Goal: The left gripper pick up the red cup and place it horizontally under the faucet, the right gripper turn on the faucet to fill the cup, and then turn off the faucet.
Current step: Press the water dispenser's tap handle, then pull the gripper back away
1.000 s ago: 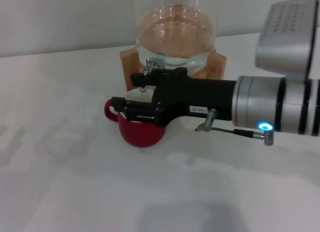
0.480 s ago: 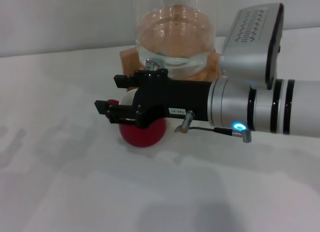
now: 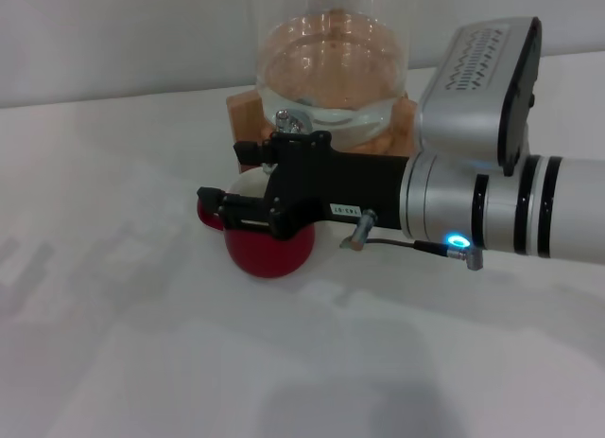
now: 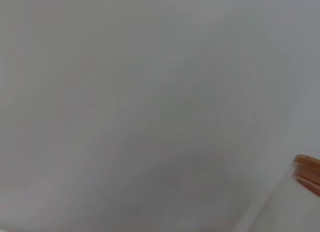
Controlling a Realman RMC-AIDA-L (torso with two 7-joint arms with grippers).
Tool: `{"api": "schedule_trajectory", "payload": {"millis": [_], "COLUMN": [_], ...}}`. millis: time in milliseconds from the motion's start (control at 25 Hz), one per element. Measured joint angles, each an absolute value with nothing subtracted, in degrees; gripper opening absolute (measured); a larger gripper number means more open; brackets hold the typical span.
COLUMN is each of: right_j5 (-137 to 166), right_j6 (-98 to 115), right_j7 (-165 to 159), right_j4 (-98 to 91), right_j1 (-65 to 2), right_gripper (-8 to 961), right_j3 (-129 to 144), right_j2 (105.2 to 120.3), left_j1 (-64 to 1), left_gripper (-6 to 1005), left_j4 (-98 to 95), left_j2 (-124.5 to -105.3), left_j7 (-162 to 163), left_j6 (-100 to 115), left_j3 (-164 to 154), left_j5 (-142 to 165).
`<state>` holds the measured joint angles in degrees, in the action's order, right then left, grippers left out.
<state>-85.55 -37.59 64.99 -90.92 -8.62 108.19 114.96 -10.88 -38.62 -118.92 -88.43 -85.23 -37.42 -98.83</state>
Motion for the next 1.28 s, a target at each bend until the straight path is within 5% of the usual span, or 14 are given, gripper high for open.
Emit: {"api": "schedule_trajectory", "payload": {"millis": [1280], "right_j5": [-84.77], "right_j6": [-36.12], "right_j7": [65.00], "right_j4": [-90.46], "right_j1": [-7.36], "right_gripper": [659], "right_j3": [107.60], "right_j2": [114.91], "left_j1": [-10.63], "left_gripper": [649], "left_j4": [-38.54], "left_j2": [-118.92], "left_j7": [-88.68], "left_j6": [-85.70], "left_j3": [-37.44], "left_j5": [-98.69]}}
